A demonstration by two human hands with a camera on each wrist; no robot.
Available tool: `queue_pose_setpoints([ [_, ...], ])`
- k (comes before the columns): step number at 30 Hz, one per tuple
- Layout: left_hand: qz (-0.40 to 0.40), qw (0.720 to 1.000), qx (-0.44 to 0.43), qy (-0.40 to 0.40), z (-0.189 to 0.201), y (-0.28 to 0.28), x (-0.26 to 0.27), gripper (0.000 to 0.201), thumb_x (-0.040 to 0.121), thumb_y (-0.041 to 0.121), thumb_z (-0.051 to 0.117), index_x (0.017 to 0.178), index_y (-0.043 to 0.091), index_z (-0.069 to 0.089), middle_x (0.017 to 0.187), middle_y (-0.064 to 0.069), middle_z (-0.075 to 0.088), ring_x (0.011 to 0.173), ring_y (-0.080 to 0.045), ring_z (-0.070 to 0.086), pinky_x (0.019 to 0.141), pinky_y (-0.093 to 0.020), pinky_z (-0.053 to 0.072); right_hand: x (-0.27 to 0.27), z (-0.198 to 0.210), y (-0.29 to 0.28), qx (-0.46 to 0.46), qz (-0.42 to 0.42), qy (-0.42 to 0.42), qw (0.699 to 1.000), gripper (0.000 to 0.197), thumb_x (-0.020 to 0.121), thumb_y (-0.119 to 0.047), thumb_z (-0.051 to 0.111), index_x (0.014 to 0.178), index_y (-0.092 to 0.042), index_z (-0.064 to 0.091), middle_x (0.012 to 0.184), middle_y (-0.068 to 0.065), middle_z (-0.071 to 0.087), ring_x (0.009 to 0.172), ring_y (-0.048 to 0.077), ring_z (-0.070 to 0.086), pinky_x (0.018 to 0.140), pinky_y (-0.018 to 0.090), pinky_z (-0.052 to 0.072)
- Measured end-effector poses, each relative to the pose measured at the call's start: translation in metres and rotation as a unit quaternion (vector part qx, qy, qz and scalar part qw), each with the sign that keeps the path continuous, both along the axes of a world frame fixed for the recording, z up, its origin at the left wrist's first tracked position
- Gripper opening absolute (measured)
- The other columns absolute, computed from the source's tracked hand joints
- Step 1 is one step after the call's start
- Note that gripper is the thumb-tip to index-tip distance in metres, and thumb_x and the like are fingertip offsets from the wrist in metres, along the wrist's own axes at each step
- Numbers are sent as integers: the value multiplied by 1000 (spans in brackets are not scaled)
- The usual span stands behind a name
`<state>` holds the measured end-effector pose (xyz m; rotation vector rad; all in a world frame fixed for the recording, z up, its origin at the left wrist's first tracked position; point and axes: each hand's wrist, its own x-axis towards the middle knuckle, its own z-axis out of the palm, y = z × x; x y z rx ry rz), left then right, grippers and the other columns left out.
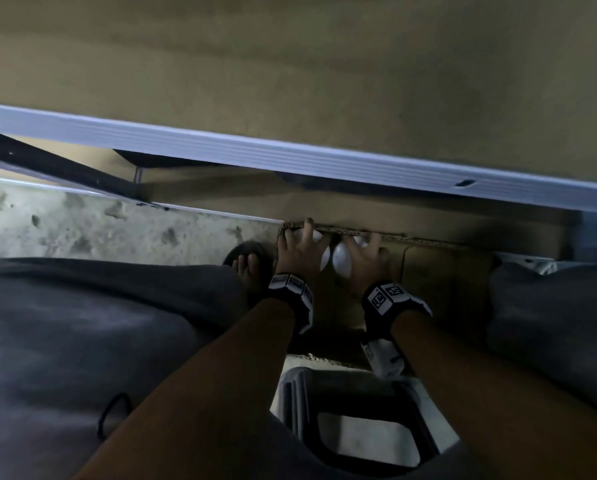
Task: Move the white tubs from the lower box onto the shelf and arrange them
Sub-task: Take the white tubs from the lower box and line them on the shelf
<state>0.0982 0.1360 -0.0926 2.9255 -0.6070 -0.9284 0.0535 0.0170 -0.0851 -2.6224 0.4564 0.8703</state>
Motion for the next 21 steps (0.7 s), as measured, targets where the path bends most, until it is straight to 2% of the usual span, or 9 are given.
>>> queue_pose_setpoints([
  [1, 16, 1000, -8, 22, -2, 2, -1, 35, 81, 35, 41, 100, 40, 69, 116, -9, 64, 72, -36, 66, 73, -41, 56, 0, 2, 1, 10, -3, -5, 1000, 57, 72, -39, 70, 125, -22, 57, 126, 23, 46, 91, 40, 59, 80, 43, 52],
  [3, 27, 999, -2, 30, 8, 1, -1, 38, 78, 33, 39, 100, 38, 70, 118, -11, 61, 74, -37, 66, 74, -43, 56, 1, 6, 1, 9, -16, -2, 1000, 58, 72, -40, 69, 125, -23, 54, 129, 21, 42, 96, 39, 57, 84, 43, 51],
  [5, 22, 1000, 8, 9, 27, 1, 0, 39, 86, 31, 40, 120, 38, 60, 136, -15, 40, 103, -45, 59, 91, -51, 50, 2, 9, 0, -5, -17, 13, 1000, 61, 76, -41, 68, 131, -27, 47, 139, 17, 31, 110, 39, 50, 94, 43, 46],
  [6, 11, 1000, 2, 10, 28, 2, -1, 42, 92, 29, 41, 132, 36, 49, 146, -16, 28, 120, -47, 47, 101, -54, 41, 2, 11, -1, -4, -15, 30, 999, 64, 77, -41, 67, 134, -31, 42, 144, 14, 23, 117, 39, 44, 98, 43, 44],
  [7, 9, 999, 4, 32, 31, 3, -2, 45, 94, 29, 42, 139, 34, 39, 151, -15, 21, 129, -46, 36, 105, -55, 35, 2, 13, -4, 8, -14, 54, 998, 66, 78, -41, 67, 137, -34, 36, 147, 11, 15, 123, 38, 38, 101, 45, 42],
  [12, 22, 998, -22, 45, 64, 2, -6, 57, 90, 38, 51, 142, 26, 32, 151, -13, 19, 131, -44, 30, 100, -54, 36, -2, 39, -17, 30, 7, 66, 997, 75, 77, -43, 66, 140, -38, 25, 150, 10, 7, 129, 42, 32, 103, 51, 40],
  [15, 38, 997, -19, 72, 82, 7, -6, 62, 91, 39, 52, 147, 27, 26, 156, -11, 11, 138, -42, 21, 105, -54, 32, -3, 59, -20, 51, 16, 56, 997, 81, 75, -39, 69, 143, -35, 23, 153, 14, 3, 135, 42, 29, 106, 50, 39],
  [19, 50, 995, -17, 87, 113, 10, -6, 84, 71, 39, 73, 141, 33, 26, 148, -8, 17, 135, -43, 24, 99, -58, 34, 0, 87, -18, 57, 19, 29, 998, 78, 72, -45, 66, 138, -34, 26, 153, 14, 9, 138, 42, 21, 108, 53, 35],
  [21, 67, 993, -28, 90, 129, 12, -6, 91, 68, 39, 74, 143, 33, 23, 151, -7, 17, 136, -45, 23, 100, -59, 35, 1, 105, -16, 54, 23, 31, 998, 75, 72, -48, 64, 136, -35, 27, 152, 11, 7, 137, 45, 19, 109, 55, 34],
])
